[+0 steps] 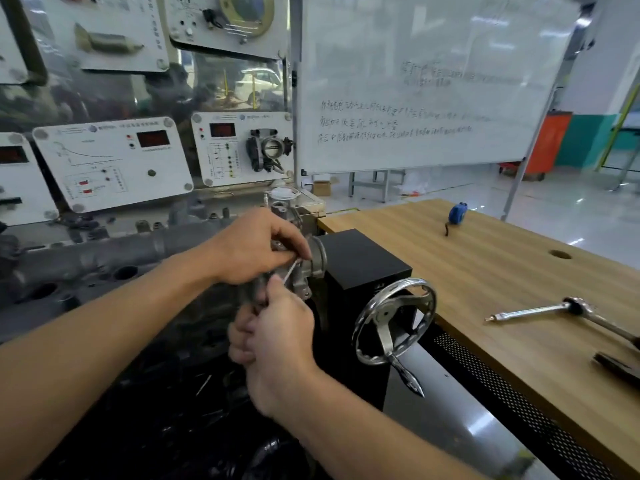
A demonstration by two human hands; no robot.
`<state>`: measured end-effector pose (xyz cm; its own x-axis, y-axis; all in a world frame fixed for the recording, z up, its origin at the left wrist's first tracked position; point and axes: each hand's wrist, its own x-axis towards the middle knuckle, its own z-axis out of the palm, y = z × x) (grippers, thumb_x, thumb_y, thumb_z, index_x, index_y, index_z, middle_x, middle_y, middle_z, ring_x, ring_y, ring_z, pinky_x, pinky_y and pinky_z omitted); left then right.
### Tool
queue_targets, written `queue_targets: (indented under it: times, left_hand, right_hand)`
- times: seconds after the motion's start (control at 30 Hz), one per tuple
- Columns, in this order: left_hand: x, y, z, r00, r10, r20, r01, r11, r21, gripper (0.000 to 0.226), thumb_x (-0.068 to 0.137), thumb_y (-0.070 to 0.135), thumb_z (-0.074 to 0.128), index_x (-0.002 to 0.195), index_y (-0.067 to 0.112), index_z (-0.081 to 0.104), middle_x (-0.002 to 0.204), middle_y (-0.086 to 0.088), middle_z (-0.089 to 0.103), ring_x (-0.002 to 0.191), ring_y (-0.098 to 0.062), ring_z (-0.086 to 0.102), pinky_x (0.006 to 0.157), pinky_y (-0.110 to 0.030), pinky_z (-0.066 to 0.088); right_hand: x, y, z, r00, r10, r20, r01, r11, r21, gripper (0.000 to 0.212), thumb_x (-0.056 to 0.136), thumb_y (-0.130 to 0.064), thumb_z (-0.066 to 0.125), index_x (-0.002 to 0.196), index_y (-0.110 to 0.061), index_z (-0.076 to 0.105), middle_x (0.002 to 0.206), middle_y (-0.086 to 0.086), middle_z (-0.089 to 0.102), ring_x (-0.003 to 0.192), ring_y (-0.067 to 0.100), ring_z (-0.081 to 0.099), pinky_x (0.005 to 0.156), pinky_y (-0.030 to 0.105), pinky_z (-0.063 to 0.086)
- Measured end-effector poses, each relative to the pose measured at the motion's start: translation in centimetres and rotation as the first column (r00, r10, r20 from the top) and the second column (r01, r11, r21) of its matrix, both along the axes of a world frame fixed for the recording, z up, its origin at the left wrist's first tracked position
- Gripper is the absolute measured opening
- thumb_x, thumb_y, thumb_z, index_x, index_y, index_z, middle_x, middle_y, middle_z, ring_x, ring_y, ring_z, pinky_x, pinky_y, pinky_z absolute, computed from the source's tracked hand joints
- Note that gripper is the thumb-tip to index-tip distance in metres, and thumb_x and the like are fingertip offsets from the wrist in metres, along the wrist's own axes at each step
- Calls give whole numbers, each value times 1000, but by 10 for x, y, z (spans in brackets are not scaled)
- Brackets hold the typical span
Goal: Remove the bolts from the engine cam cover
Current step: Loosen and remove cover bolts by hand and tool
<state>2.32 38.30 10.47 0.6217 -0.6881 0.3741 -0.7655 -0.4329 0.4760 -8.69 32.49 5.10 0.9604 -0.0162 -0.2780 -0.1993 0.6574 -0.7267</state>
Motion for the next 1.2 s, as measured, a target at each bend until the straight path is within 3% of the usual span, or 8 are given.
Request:
queue_targets:
  times: [0.13,0.3,0.4,0.6,0.77,1.0,1.2]
  left_hand:
    - [2,9,0,996,8,-93,-13,998,-60,23,82,-5,71,85,16,80,85,7,77,88,-6,72,89,-30,56]
    - [6,14,-2,993,6,-117,-23,990,-139,19,82,-5,72,87,12,79,86,0,77,88,-15,73,89,-38,57]
    - [8,11,-5,994,24,-111,-41,987,-153,21,82,-5,72,86,14,79,86,2,77,87,-12,73,88,-36,58]
    - [7,9,-6,997,21,-80,-30,994,-108,23,82,-6,71,86,14,79,85,4,77,86,-7,72,86,-31,57]
    - [2,8,-1,999,6,45,-6,1000,-3,28,82,-7,68,87,19,80,86,7,77,89,-1,71,87,-24,55]
    - [2,8,0,999,-9,48,8,1000,15,26,84,-8,66,90,14,80,85,4,77,86,-2,71,85,-22,54]
    - [4,5,-3,999,-12,44,11,1000,29,25,86,-4,67,95,15,79,89,7,77,89,-1,69,88,-24,53]
  right_hand:
    - [7,18,8,1000,-17,-17,18,999,40,27,104,-40,37,88,-20,44,43,-5,38,33,9,28,34,16,21]
    - [12,24,15,999,-35,7,34,999,26,32,105,-34,35,77,-19,38,42,-3,34,34,10,25,37,16,18]
    - [13,23,15,999,-48,11,47,998,33,34,105,-33,36,74,-20,39,44,-3,34,36,10,26,38,18,17]
    - [14,22,6,999,-38,18,36,994,102,41,104,-37,36,67,-21,41,47,-1,36,40,12,28,41,22,19]
    - [17,19,6,999,-41,-25,45,973,227,54,102,-50,38,55,-22,44,47,0,44,36,13,36,38,20,24]
    - [14,13,17,998,3,-67,22,930,368,46,104,-44,35,64,-22,44,44,-6,33,33,7,26,33,17,18]
    - [9,-17,27,985,162,-56,-133,926,354,45,103,-37,30,63,-21,40,47,-8,25,33,5,19,33,15,14]
